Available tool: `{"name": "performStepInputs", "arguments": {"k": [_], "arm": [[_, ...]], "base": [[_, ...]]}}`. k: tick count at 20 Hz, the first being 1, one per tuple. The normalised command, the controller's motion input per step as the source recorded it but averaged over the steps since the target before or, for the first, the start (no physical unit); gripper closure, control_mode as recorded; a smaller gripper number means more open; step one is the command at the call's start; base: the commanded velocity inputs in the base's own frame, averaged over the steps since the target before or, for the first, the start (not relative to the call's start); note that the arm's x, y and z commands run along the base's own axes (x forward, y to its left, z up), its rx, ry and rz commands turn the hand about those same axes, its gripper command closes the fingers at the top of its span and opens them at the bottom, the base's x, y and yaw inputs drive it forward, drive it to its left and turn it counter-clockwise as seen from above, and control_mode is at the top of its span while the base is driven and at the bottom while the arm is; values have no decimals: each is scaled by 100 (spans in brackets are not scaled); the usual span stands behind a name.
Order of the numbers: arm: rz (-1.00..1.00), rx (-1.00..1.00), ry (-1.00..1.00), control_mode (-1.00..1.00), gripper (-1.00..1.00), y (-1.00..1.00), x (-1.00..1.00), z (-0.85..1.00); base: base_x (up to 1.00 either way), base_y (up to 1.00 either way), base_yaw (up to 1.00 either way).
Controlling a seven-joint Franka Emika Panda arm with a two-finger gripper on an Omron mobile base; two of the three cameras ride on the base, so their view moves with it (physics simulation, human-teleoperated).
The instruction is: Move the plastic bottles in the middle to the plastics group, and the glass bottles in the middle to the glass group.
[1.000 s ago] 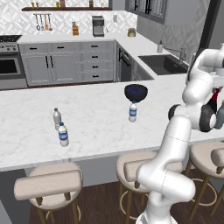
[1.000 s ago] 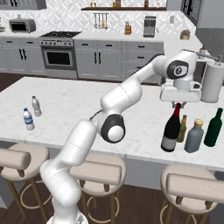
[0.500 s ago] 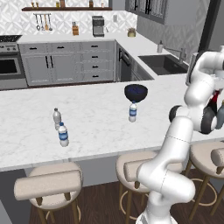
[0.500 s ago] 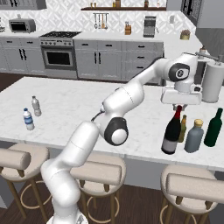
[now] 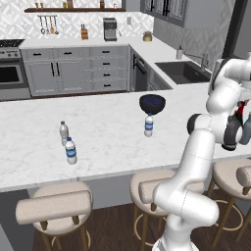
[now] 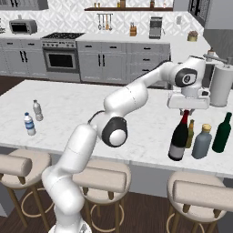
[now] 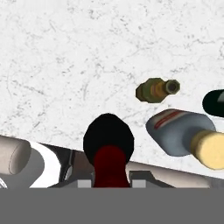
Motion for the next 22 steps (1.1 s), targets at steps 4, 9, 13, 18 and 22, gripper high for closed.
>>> {"name": "performStepInputs", "arguments": {"k": [4,9,13,18,22], "arm": [[0,0,-11,-100,100,-3,5,4],[0,-5,-8,-100,100,0,6,3],[0,-3,0,-100,100,0,0,0],[0,-1,0,-100,100,0,0,0],[0,0,0,-100,100,0,0,0]], "base": [[0,0,0],[0,0,0],[0,0,0],[0,0,0],[0,0,0]]}}
